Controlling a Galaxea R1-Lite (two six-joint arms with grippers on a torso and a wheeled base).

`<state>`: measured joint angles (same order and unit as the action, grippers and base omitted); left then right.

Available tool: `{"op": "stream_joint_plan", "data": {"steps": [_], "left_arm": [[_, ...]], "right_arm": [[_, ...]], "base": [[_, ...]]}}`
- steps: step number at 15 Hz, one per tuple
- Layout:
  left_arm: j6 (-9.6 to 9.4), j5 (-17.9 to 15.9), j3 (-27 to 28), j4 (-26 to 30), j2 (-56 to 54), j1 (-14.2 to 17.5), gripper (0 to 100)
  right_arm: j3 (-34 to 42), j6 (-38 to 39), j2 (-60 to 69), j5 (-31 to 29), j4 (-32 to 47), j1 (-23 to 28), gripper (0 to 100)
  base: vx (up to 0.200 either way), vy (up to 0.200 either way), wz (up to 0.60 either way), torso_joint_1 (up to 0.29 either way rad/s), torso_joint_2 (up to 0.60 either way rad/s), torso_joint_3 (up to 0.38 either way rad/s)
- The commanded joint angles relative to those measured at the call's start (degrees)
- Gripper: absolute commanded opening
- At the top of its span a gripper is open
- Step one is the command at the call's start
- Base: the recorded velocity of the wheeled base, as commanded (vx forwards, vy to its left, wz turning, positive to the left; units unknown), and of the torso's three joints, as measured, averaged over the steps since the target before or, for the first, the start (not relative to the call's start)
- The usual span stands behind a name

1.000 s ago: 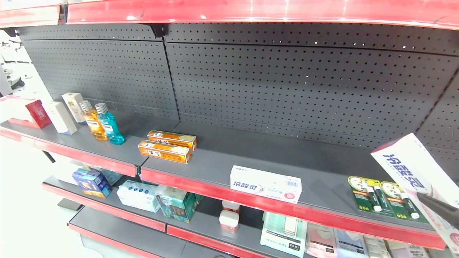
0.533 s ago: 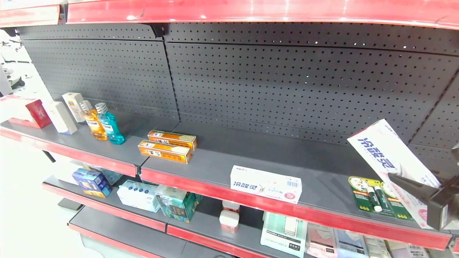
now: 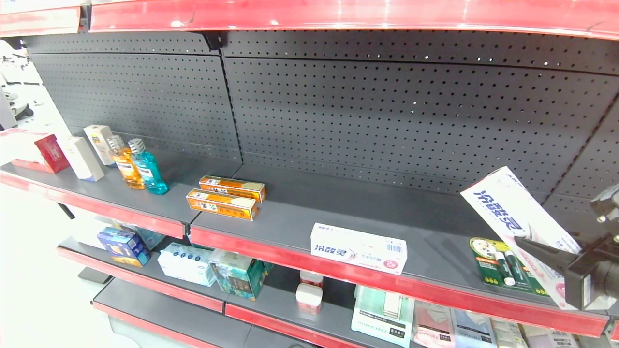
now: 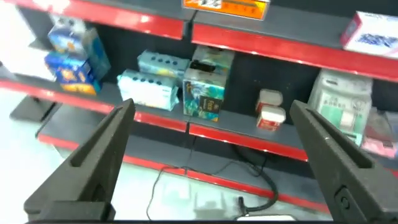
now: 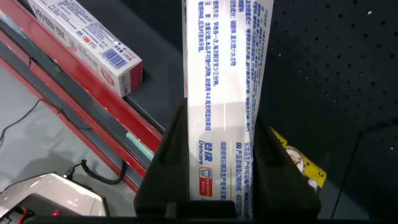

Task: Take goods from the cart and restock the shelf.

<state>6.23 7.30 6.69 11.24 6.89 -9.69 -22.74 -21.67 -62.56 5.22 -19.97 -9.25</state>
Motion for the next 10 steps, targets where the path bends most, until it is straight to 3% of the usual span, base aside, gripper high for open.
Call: {"op": "stream_joint_plan", "data": {"steps": [1,3,5,6,7,8,9,10], "left_arm": [[4.14,-0.27,0.16,-0.08,2.17,8.72,100],[4.41,-1.41,0.16,-0.08,-1.0,9.43,100],[4.14,-9.06,0.34,0.1,-5.83,9.43,100],[3.97,-10.29,0.16,-0.08,-6.8,9.69,100],[2.56,-10.55,-0.01,-0.17,-6.8,9.69,100],[0.01,-10.99,-0.36,-0.96,-6.8,9.69,100],[-3.33,-12.14,-1.68,-3.51,-6.8,9.69,100],[-4.91,-12.49,-3.62,-7.28,-6.8,9.69,100]], "right_arm": [[-1.26,0.23,-2.56,0.14,-0.07,0.02,0],[-2.84,1.02,-4.5,0.14,-0.16,-0.06,0],[-3.81,0.93,-6.61,0.23,-0.16,-0.24,0],[-4.16,1.02,-7.75,0.23,-0.16,-0.77,0],[-4.69,1.02,-9.07,0.32,-0.16,-0.94,0],[-4.95,1.02,-10.47,0.5,-0.25,-0.85,0],[-5.57,1.02,-11.79,0.76,-0.86,-0.85,0],[-6.18,0.93,-13.81,1.2,-2.09,-0.94,0]], "base": [[0.0,0.0,0.0,0.0,0.0,0.0],[0.0,0.0,0.0,0.0,0.0,0.0],[0.0,0.0,0.0,0.0,0.0,0.0],[0.0,0.0,0.0,0.0,0.0,0.0],[0.0,0.0,0.0,0.0,0.0,0.0],[0.0,0.0,0.0,0.0,0.0,0.0],[0.0,0.0,0.0,0.0,0.0,0.0],[0.0,0.0,0.0,0.0,0.0,0.0]]}}
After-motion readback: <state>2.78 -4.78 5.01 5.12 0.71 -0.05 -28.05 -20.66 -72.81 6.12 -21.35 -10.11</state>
